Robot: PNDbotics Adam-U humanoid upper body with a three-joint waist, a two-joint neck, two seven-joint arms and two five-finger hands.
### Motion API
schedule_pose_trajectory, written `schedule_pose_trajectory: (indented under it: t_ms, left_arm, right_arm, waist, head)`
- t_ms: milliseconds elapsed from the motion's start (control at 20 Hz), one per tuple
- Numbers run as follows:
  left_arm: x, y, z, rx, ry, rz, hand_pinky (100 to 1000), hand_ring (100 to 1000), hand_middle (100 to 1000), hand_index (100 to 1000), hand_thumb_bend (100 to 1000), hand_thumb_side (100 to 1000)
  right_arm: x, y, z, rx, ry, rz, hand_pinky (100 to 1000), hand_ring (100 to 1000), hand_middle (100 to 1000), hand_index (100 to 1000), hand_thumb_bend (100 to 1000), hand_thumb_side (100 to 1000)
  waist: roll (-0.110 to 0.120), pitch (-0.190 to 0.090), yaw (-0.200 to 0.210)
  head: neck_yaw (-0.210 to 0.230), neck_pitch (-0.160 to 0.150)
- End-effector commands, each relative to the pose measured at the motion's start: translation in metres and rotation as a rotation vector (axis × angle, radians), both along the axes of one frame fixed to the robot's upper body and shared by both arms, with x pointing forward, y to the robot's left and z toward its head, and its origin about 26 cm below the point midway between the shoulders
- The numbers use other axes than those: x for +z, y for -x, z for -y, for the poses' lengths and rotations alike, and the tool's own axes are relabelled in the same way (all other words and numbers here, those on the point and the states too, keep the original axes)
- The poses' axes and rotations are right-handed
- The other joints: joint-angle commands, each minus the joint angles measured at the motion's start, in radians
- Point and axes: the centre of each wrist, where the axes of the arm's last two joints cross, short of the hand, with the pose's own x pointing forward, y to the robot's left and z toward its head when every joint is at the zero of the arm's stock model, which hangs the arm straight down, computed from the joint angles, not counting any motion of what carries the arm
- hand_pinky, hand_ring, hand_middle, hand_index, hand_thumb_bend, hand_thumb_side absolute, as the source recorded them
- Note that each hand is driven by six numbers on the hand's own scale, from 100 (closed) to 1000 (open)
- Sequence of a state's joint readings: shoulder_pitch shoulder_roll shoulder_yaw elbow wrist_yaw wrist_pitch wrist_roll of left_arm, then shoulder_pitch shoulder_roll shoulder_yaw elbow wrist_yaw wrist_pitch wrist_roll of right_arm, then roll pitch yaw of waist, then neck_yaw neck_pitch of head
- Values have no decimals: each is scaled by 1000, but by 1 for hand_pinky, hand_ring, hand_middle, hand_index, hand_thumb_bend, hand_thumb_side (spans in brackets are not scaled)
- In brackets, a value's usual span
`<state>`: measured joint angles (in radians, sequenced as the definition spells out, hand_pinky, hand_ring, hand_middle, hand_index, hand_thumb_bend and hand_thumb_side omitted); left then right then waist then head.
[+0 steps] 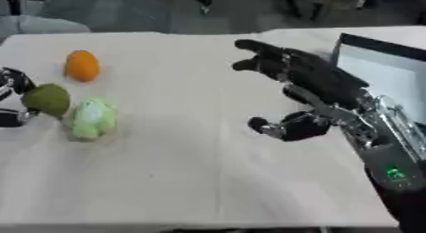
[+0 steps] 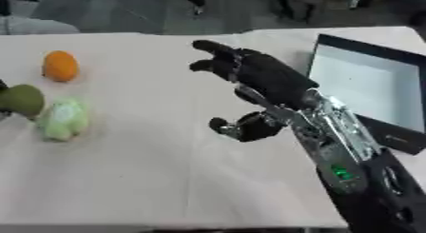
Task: Pick up the objects with one hand, pass them to the other hand, and then place them into the box on the other side of the table.
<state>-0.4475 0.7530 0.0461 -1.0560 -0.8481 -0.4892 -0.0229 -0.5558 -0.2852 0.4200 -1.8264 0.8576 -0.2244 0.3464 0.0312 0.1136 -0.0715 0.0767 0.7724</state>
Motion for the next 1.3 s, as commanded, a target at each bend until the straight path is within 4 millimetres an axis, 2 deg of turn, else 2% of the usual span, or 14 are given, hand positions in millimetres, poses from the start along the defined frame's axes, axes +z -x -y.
schedule_pose_trajectory:
  t_ms: [50,250,500,700,1100,1300]
  left_arm:
    - [39,1,3,-64,22,67,652,514,465,559,172,100]
    - [45,-2,33,-218,169,46,643,506,458,543,146,100]
    - [46,-5,91,-455,346,-66,634,504,456,533,131,122]
    - [48,-5,131,-587,443,-166,630,503,456,531,125,133]
    - [52,-7,189,-750,453,-279,630,509,462,536,129,139]
    - [56,-6,210,-821,432,-299,630,511,463,536,125,141]
  right_arm:
    - [10,0,-1,8,-5,34,848,826,1000,906,428,137]
    - [20,1,-10,46,18,70,854,830,1000,917,429,156]
    - [33,4,-29,117,32,122,848,820,1000,922,472,198]
    - [35,6,-41,147,46,147,847,821,1000,926,494,213]
    - [31,5,-58,176,62,153,845,819,1000,926,494,212]
    - [26,2,-63,178,72,138,845,818,1000,925,499,209]
  waist:
    - [5,-15,3]
    - [5,-18,8]
    - [6,-20,14]
    - [6,-20,18]
    - [11,-21,24]
    - [13,-20,23]
  head:
    - [-3,-2]
    - [-4,-2]
    - [-9,-2]
    - [-15,-2]
    - [-30,-2]
    - [-33,-2]
